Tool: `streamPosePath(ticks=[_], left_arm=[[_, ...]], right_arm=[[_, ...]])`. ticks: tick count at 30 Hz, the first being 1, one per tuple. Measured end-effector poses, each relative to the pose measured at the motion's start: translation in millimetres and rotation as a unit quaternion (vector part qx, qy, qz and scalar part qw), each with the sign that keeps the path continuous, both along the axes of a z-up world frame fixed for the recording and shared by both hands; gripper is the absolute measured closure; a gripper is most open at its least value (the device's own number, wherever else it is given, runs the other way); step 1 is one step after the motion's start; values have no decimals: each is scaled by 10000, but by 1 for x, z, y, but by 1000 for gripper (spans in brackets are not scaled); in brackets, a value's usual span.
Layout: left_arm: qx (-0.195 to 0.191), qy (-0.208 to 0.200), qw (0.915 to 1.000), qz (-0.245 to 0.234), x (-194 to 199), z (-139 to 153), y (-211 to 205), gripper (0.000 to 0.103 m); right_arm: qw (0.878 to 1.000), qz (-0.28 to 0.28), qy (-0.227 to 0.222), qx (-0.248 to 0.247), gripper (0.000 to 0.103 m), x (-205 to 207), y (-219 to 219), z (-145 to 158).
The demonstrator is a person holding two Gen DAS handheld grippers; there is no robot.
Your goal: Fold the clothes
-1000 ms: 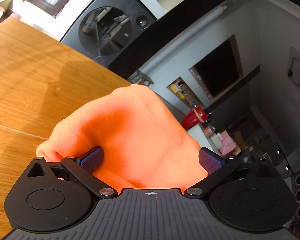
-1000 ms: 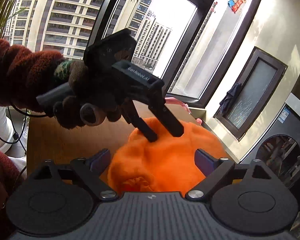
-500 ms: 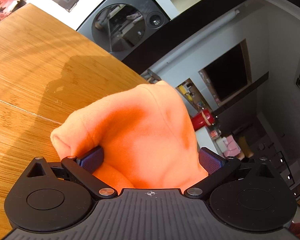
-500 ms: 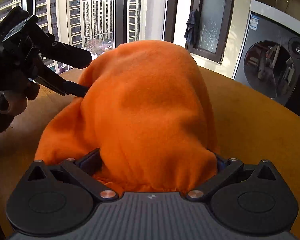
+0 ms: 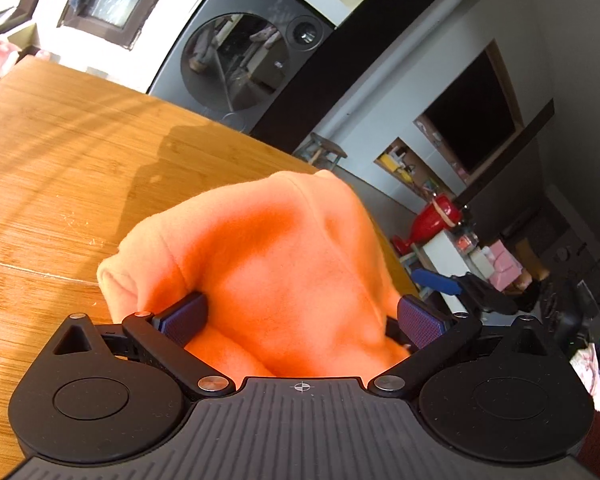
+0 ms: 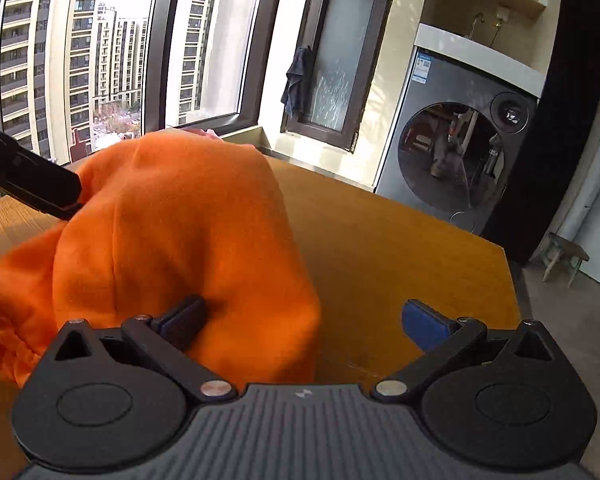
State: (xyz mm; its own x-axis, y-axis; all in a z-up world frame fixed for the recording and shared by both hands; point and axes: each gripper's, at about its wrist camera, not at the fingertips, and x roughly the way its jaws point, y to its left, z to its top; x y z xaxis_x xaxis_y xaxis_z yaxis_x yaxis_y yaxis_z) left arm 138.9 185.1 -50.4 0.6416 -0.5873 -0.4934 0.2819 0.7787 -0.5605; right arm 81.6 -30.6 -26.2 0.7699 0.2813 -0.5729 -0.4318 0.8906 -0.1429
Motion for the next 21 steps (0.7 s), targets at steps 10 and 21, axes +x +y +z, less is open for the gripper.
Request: streamPosePath(ticks=[10,21], left_arm=[[1119,-146,9936,14,-7,9,-34,0],[1066,-69,9941,210,-15,16,-27,0]], right_arm=[[9922,996,-61,745,0,-34,-10,22],[9861,1501,-500,-497,0,-70,30,-19]])
